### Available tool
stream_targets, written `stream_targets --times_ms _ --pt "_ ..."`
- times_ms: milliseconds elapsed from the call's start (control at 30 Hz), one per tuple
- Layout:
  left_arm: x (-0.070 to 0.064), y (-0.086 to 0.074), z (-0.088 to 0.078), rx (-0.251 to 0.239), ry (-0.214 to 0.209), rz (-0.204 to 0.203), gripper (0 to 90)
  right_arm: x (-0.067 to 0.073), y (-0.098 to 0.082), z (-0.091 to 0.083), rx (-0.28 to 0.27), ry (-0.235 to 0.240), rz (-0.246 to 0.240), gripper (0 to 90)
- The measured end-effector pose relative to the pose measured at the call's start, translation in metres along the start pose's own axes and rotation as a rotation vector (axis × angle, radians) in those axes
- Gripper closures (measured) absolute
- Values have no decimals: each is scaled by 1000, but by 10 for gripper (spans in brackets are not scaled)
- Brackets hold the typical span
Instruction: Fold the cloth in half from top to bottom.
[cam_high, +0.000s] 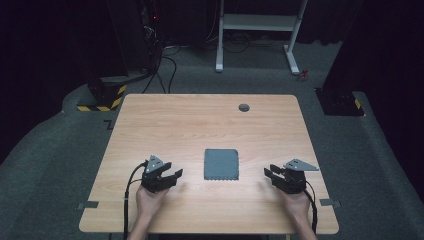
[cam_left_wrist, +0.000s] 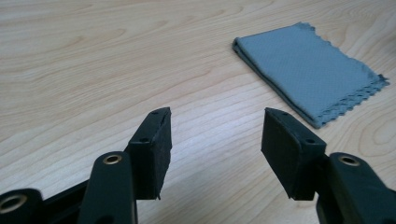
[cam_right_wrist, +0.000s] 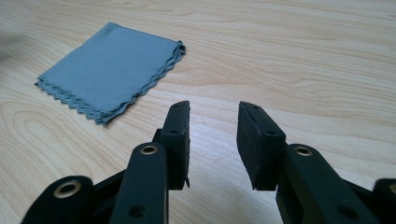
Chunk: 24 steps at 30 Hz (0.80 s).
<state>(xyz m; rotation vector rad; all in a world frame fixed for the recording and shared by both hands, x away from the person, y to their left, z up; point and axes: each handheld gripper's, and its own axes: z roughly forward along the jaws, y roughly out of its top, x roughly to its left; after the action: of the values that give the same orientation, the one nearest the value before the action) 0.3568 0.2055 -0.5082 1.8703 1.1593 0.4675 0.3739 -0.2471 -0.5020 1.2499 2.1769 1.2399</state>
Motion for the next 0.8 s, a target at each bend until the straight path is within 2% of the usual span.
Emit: stream_targets --times_ms 300,433,800 --pt "12 -6 1 26 44 -11 433 -8 -10 -4 14 -27 32 644" --pt "17 -7 2 34 57 -25 434 -12 -12 -2 29 -46 24 641" --pt "24 -10 5 52 107 -22 436 -16 -15 4 61 -80 17 632"
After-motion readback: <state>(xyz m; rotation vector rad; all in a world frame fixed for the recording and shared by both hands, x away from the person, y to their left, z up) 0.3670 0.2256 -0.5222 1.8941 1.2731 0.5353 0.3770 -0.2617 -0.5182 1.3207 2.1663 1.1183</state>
